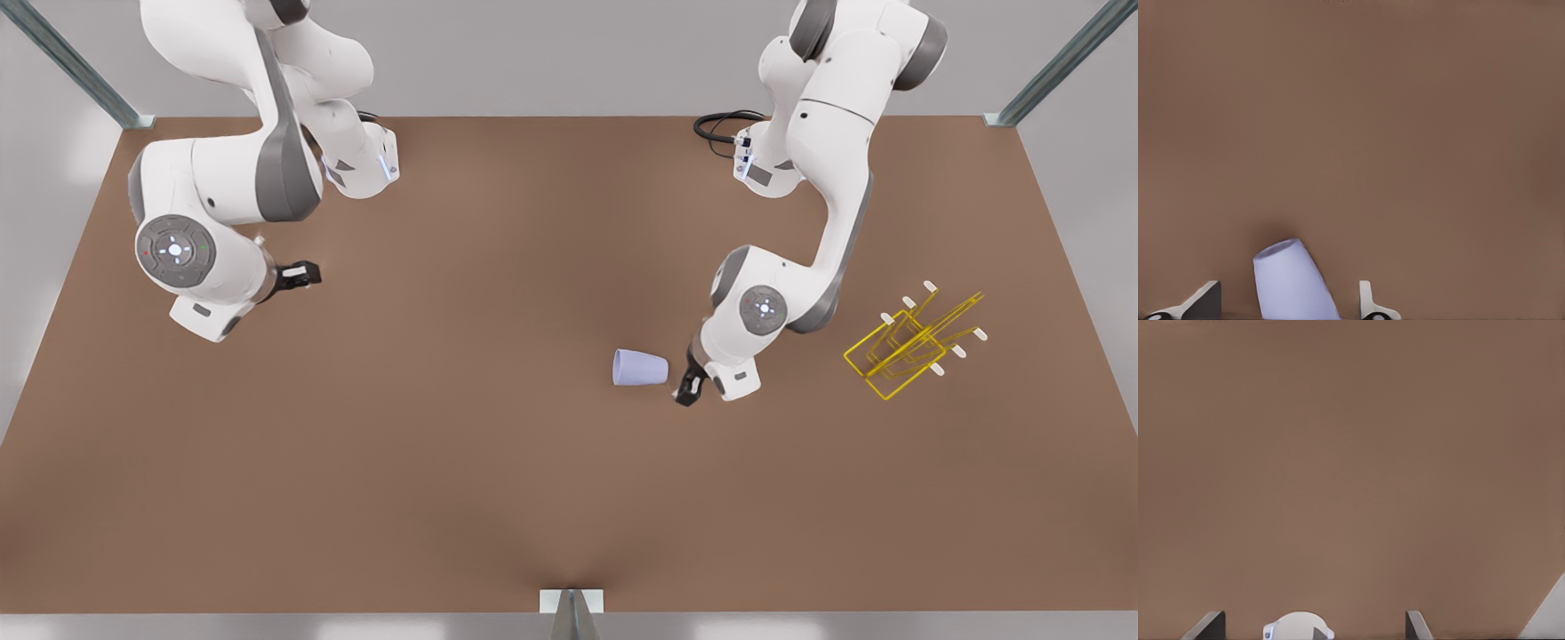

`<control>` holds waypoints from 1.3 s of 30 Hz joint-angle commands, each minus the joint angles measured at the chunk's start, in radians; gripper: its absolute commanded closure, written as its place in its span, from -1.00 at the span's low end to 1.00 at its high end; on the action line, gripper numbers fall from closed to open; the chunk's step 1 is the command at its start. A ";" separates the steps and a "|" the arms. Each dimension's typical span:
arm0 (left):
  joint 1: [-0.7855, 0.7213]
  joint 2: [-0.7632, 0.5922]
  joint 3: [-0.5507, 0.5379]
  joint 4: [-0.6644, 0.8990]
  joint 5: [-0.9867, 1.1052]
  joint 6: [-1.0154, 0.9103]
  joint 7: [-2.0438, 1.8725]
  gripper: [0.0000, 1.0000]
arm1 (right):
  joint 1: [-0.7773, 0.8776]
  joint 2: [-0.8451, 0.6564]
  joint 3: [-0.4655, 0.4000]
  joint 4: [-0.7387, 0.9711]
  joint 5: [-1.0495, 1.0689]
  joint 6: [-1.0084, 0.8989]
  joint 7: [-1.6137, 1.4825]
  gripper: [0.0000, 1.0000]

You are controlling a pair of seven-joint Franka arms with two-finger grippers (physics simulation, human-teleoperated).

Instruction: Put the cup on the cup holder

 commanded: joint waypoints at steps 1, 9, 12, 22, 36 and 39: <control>0.001 0.000 0.000 -0.015 -0.006 0.041 -0.690 -1.00 | 0.001 0.004 0.001 -0.001 -0.014 0.039 0.391 -1.00; -0.070 0.016 0.000 -0.047 -0.012 0.090 -0.630 -1.00 | 0.003 0.006 0.003 -0.001 0.000 0.031 0.388 -1.00; -0.085 0.031 -0.008 -0.049 -0.017 0.125 -0.630 -1.00 | 0.003 0.006 0.003 -0.001 0.000 0.031 0.388 -1.00; -0.128 0.094 -0.008 -0.060 -0.012 0.125 -0.618 -1.00 | 0.008 0.012 0.003 -0.005 0.001 0.030 0.387 -1.00; -0.128 0.125 -0.006 -0.063 -0.012 0.124 -0.478 -1.00 | 0.018 0.017 0.003 -0.005 0.001 0.028 0.381 -1.00; -0.128 0.125 -0.006 -0.078 -0.011 0.117 -0.466 -1.00 | 0.021 0.021 0.003 -0.004 0.001 0.028 0.381 -1.00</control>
